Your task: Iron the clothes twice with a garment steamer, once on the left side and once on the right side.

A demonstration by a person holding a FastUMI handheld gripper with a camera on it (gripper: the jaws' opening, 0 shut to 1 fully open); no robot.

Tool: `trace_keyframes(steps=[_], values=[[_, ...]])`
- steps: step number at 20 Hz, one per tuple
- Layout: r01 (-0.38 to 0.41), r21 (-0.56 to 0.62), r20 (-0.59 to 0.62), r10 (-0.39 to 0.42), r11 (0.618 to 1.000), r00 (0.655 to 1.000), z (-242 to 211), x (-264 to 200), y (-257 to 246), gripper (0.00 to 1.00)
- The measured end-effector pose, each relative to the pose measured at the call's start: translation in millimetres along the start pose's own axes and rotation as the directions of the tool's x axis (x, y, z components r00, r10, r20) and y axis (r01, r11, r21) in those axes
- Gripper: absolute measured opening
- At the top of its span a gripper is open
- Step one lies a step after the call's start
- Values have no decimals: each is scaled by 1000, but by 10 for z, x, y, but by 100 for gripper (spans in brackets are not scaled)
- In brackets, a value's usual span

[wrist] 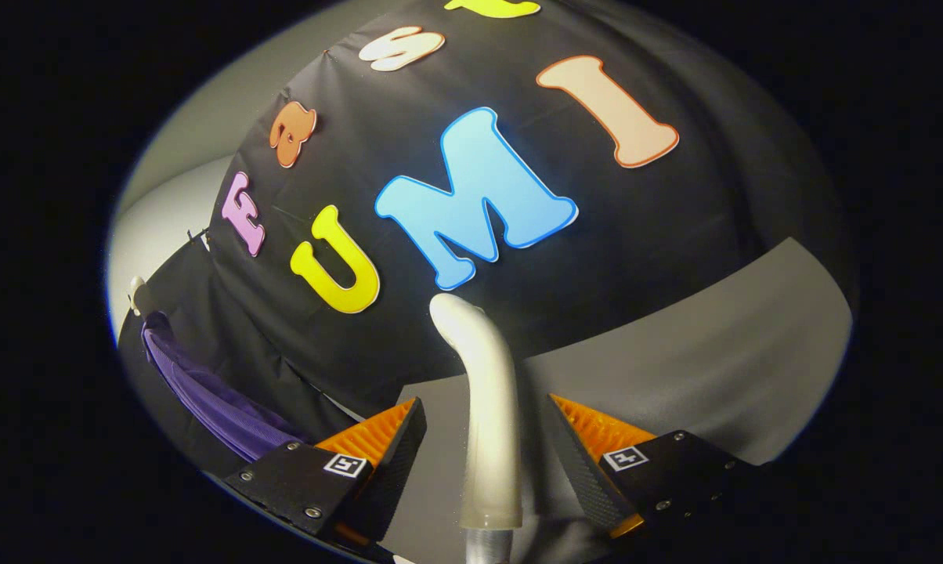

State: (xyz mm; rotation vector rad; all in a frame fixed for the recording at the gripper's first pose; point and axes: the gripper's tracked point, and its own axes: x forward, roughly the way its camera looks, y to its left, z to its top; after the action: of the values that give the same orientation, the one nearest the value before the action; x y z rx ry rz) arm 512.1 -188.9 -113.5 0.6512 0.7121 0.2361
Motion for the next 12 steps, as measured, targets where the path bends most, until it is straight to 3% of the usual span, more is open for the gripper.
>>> trace_keyframes(steps=[9, 12], values=[[-132, 202, -160, 165, 971, 973, -298, 200, 52, 86], [-148, 241, -159, 190, 959, 969, -327, 163, 13, 70]])
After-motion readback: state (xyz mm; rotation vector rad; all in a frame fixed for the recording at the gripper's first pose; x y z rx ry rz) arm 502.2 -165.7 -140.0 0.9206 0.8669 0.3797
